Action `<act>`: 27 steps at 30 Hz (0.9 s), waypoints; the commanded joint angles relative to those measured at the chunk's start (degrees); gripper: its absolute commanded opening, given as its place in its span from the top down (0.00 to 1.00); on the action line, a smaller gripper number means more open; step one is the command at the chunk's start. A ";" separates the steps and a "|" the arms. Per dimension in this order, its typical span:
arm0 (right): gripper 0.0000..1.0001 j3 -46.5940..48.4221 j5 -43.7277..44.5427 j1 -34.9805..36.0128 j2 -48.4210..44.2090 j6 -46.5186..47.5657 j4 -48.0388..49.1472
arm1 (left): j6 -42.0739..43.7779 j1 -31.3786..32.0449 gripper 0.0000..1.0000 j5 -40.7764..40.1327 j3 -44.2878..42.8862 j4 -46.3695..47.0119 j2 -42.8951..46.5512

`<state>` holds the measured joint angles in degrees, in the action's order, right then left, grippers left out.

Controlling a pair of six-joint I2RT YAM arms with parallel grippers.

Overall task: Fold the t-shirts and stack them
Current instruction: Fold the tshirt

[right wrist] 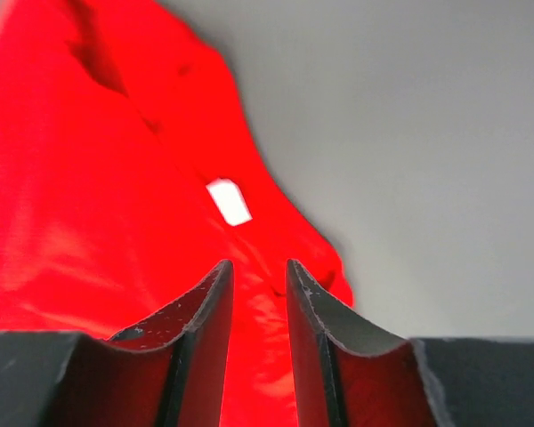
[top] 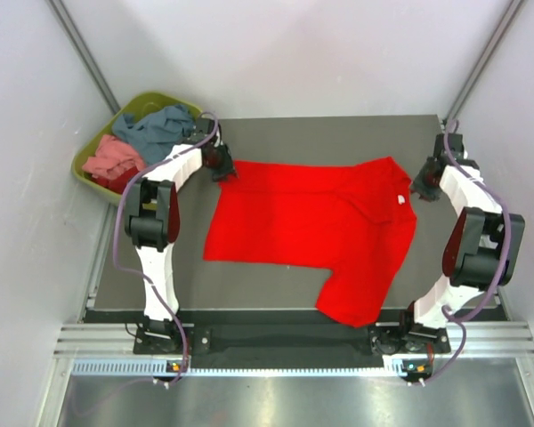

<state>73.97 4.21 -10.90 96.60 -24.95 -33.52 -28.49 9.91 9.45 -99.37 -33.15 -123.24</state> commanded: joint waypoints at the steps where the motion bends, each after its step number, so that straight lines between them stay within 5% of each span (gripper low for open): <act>1: 0.68 -2.95 1.07 -0.44 -0.36 1.12 2.75 | -0.16 -1.12 0.56 -3.29 2.08 -2.71 2.30; 20: 0.71 -14.82 -5.88 0.44 -0.44 2.88 9.08 | 2.21 -1.56 0.55 -2.51 0.58 -3.07 -0.24; 27: 0.73 -15.35 -6.49 0.88 -1.41 3.86 9.44 | 2.39 -1.56 0.62 -1.98 0.14 -3.15 -0.42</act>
<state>58.46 -1.30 -10.55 97.25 -22.09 -25.96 -25.30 9.63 6.61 -98.72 -34.52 -122.96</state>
